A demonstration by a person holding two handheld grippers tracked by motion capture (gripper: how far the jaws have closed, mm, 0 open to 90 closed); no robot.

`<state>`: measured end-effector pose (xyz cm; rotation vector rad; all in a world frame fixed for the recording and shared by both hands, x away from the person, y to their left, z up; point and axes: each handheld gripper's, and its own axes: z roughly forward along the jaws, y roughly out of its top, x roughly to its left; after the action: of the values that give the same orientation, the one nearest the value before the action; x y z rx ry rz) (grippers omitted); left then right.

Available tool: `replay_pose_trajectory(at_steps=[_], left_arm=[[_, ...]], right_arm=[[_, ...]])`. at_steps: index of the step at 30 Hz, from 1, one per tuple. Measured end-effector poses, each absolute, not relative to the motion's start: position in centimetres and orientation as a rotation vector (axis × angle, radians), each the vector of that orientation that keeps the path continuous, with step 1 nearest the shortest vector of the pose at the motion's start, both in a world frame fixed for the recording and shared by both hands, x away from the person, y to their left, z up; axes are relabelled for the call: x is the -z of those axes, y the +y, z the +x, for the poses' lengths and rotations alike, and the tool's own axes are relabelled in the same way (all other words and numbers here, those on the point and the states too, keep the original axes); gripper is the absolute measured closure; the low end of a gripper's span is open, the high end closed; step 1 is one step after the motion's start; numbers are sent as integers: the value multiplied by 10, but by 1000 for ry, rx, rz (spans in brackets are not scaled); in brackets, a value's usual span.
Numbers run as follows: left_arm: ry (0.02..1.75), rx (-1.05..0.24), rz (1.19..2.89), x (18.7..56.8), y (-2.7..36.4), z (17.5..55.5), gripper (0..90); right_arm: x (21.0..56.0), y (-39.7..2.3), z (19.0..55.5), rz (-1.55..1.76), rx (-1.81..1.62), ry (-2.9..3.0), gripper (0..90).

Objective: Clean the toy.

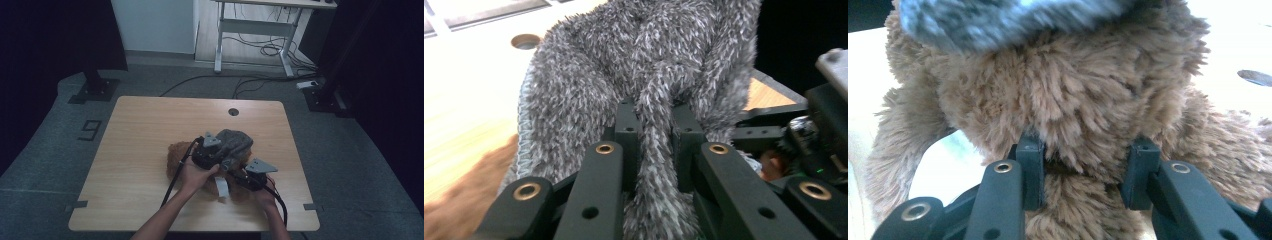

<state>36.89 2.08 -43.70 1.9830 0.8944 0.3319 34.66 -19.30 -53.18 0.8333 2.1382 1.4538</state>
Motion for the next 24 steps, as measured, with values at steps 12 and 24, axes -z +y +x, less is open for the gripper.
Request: replay_pose_trajectory(at_steps=[12, 24], left_arm=[[1054, -324, 1948, 451, 96, 379, 786], [1125, -417, 1894, 453, 154, 368, 782]], right_arm=[[537, -196, 347, 851, -1458, 2157, 642], [538, -196, 346, 854, -1463, 2168, 650]])
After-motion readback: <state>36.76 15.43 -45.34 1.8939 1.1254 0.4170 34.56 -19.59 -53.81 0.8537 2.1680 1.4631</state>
